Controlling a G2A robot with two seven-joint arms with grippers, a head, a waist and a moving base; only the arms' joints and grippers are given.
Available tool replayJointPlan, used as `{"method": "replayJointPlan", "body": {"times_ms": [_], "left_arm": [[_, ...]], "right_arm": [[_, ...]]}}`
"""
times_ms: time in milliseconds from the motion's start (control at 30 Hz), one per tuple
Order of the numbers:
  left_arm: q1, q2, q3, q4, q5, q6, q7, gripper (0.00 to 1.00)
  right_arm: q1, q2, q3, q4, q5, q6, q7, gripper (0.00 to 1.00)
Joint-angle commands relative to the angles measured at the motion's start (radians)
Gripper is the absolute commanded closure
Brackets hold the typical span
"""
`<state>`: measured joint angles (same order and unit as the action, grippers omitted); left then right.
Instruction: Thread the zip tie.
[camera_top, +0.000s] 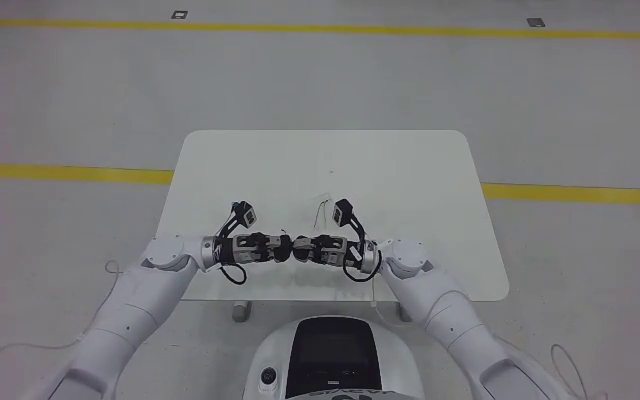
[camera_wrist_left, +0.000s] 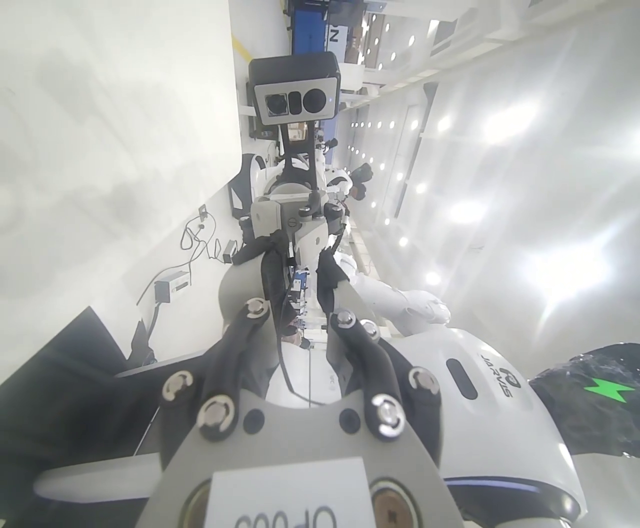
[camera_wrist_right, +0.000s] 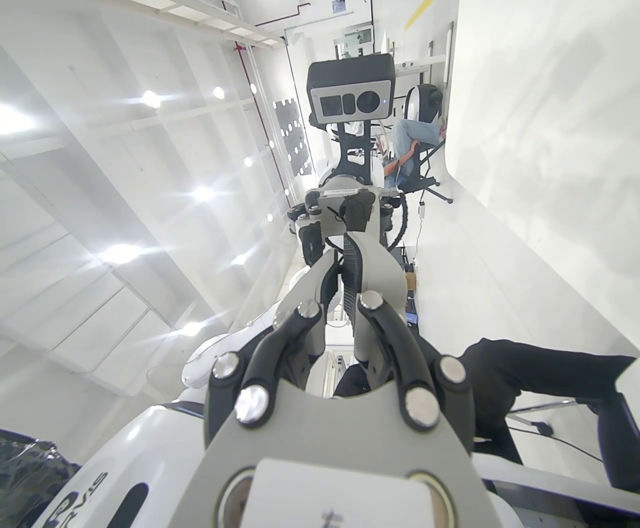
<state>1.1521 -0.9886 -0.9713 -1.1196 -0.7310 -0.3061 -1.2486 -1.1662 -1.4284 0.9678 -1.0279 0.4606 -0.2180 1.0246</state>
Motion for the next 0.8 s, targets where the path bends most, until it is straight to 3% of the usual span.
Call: {"method": "replayJointPlan", "body": {"times_ms": [0,367,500,767], "left_arm": [[0.0,0.0,0.001,0.0,0.0,0.001,0.001,0.89],[-0.005,-0.002,0.006,0.007,0.001,0.004,0.002,0.91],[-0.006,-0.003,0.008,0.009,0.002,0.005,0.001,1.0],[-0.01,-0.004,0.011,0.015,0.001,0.004,-0.005,1.0]], "right_arm": [[0.001,0.001,-0.001,0.001,0.001,-0.001,0.0,1.0],[0.002,0.004,-0.009,0.0,0.008,-0.003,-0.003,1.0],[0.004,0.005,-0.013,0.0,0.009,-0.002,-0.004,1.0],[0.005,0.007,-0.017,0.001,0.012,-0.002,-0.009,0.99]]}}
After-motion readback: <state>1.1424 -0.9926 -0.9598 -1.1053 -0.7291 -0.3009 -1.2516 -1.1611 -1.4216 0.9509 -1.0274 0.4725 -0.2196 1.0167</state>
